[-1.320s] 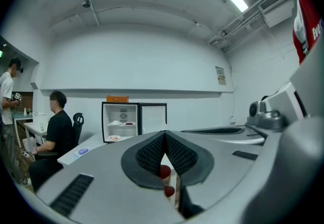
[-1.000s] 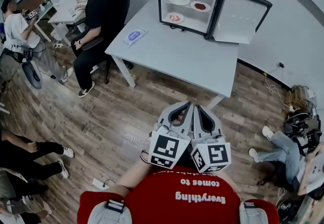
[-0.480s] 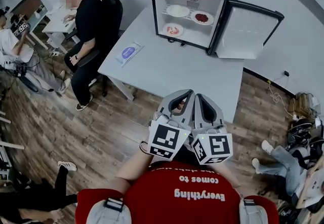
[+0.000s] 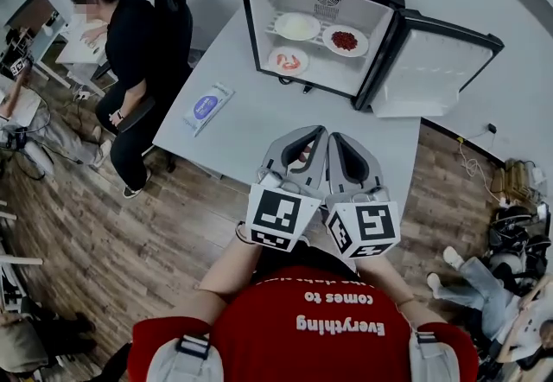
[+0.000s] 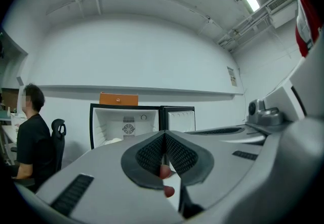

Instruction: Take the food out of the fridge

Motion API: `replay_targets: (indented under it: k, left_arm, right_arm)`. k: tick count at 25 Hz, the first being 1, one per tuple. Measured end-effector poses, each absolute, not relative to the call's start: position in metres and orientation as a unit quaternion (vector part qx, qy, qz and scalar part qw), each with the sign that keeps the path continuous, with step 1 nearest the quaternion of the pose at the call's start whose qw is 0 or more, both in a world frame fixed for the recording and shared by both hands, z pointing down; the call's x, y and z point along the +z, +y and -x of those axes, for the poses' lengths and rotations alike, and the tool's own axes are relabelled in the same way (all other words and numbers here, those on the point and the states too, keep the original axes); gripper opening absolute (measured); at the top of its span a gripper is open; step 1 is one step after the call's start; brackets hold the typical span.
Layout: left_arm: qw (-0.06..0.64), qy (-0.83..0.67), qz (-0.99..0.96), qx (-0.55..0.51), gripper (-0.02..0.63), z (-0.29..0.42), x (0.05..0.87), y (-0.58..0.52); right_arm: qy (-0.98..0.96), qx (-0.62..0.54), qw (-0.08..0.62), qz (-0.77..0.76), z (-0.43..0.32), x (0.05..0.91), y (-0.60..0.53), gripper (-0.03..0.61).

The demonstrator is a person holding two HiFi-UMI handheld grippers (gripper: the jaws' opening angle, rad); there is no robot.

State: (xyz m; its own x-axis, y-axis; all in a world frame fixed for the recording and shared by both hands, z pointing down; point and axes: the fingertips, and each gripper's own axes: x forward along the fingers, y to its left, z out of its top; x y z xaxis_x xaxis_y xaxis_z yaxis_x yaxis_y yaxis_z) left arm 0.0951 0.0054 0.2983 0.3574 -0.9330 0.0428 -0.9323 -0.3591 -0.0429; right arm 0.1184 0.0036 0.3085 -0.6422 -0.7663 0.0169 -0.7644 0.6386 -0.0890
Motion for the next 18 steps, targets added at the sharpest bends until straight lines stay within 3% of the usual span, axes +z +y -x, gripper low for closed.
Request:
replay_targets:
  k: [18]
  left_arm:
    - [-0.010,0.509,0.860,-0.029,0.006,0.014,0.302,-0.140]
  right_arm:
    - [0.874,-0.046,0.003,0.484,-0.008,0.312,-0.138,0.012]
